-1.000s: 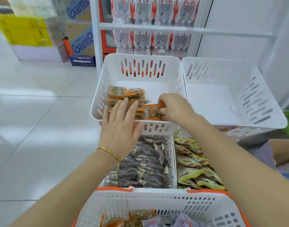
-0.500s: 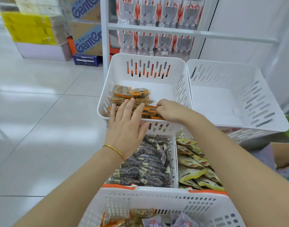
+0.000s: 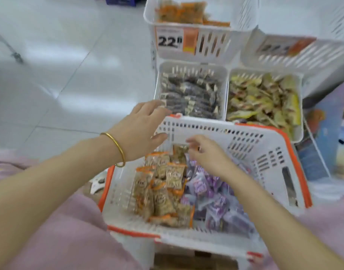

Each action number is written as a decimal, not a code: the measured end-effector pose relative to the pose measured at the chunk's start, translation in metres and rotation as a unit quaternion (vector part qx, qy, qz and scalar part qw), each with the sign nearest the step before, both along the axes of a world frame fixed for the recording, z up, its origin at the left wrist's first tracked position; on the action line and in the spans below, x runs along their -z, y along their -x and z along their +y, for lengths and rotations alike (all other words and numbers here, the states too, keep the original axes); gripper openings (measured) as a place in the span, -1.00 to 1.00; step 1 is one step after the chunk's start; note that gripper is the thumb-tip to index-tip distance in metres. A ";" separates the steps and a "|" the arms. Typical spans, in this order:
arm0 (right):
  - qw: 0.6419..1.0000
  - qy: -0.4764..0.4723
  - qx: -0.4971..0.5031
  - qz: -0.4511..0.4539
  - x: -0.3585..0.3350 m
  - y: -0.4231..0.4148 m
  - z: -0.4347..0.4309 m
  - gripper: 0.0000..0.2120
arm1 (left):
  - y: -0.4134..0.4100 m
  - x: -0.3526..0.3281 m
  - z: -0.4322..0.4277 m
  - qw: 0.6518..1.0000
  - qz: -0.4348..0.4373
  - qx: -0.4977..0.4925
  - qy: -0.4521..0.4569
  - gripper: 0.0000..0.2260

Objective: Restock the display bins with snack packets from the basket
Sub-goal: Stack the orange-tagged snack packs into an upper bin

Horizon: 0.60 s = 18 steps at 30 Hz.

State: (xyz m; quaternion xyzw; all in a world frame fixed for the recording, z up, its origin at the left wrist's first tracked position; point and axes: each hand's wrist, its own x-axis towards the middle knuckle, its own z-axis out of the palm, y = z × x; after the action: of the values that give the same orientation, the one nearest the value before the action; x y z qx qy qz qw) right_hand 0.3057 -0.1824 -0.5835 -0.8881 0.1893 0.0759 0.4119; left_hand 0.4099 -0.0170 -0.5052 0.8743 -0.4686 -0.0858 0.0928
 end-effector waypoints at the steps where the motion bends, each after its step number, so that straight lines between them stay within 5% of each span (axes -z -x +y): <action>1: 0.999 -0.003 -0.011 0.033 0.021 0.006 0.005 -0.67 | 0.006 0.008 0.007 1.000 0.002 0.003 -0.025 -0.52; 7: 0.991 0.054 -0.026 0.123 0.101 0.021 0.026 -0.67 | 0.017 0.031 0.036 0.991 0.027 -0.015 -0.132 -0.54; 15: 0.940 0.267 -0.072 0.200 0.151 -0.025 0.043 -0.30 | 0.009 0.043 0.046 0.988 0.020 0.002 -0.156 -0.54; 18: 0.931 0.322 -0.073 0.154 0.157 -0.022 0.038 -0.55 | 0.007 0.043 0.042 0.987 0.021 0.015 -0.158 -0.54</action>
State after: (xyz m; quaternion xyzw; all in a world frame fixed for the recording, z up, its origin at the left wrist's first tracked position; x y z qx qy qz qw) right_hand 0.3274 -0.1448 -0.7402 -0.9619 0.1993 0.1763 0.0631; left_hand 0.4024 0.0250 -0.5481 0.8691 -0.4599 -0.1783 -0.0378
